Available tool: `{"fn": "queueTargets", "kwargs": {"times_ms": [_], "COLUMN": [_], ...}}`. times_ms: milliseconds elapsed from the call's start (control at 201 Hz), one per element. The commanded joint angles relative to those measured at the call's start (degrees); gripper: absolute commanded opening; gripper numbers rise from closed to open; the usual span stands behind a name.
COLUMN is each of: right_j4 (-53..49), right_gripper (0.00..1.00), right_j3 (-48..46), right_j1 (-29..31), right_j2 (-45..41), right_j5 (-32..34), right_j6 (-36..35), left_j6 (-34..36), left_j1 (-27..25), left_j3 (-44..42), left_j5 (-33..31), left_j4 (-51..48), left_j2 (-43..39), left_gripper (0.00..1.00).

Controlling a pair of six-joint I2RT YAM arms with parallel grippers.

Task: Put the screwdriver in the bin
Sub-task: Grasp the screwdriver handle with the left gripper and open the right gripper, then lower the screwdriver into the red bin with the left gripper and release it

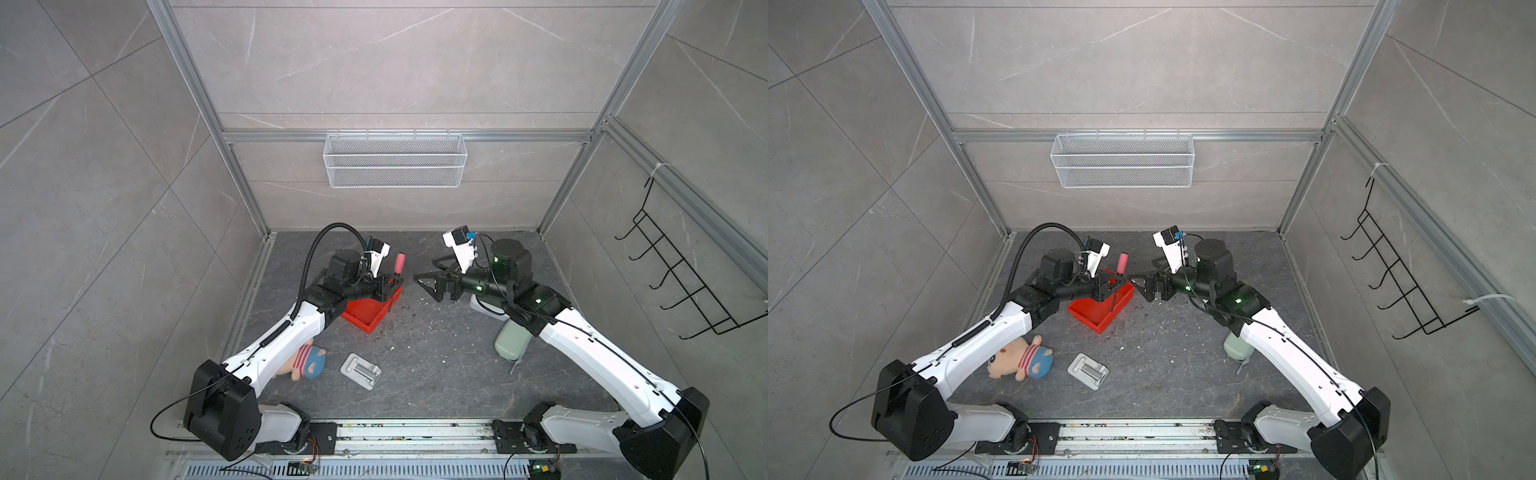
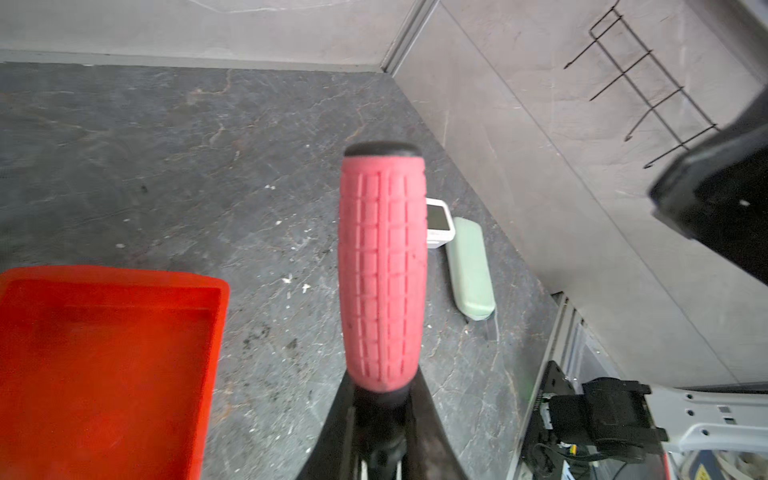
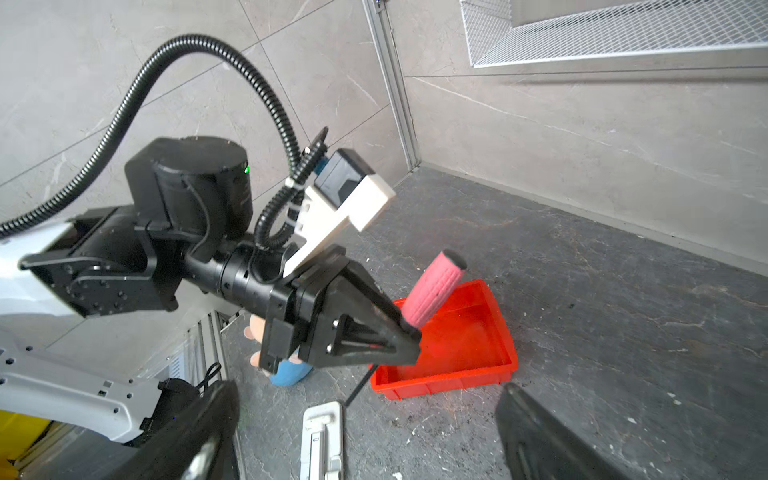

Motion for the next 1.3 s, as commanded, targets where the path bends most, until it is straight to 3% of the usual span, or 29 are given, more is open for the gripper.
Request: {"fn": "queueTargets", "kwargs": {"times_ms": [0, 119, 353, 821, 1294], "right_j4": [-0.8, 0.2, -1.6, -0.8, -2.7], "right_gripper": [0.99, 0.99, 0.99, 0.99, 0.99], "right_j3": [-1.6, -3.1, -1.7, -3.7, -3.5], "right_j1": [3.5, 7.7, 13.2, 13.9, 14.0], "right_j2": [-1.7, -1.4, 4.0, 7.9, 8.1], "right_j5": [5.8, 10.7, 16.7, 18.8, 19.3], "right_j6": [-7.2, -12.6, -16.0, -15.1, -15.1], "left_j6": [7.4, 11.8, 17.3, 27.6, 27.3], "left_j1": [1.9, 3.2, 5.0, 4.9, 4.9], "left_j3": [3.6, 5.8, 8.0, 14.3, 15.9], "left_j5": [-2.9, -5.3, -9.6, -19.2, -22.6], "left_j4": [-9.2, -13.8, -16.2, -22.0, -18.0], "left_j2": [-0.2, 1.5, 7.4, 21.8, 33.3], "left_gripper": [0.00, 0.00, 0.00, 0.00, 0.00]}}
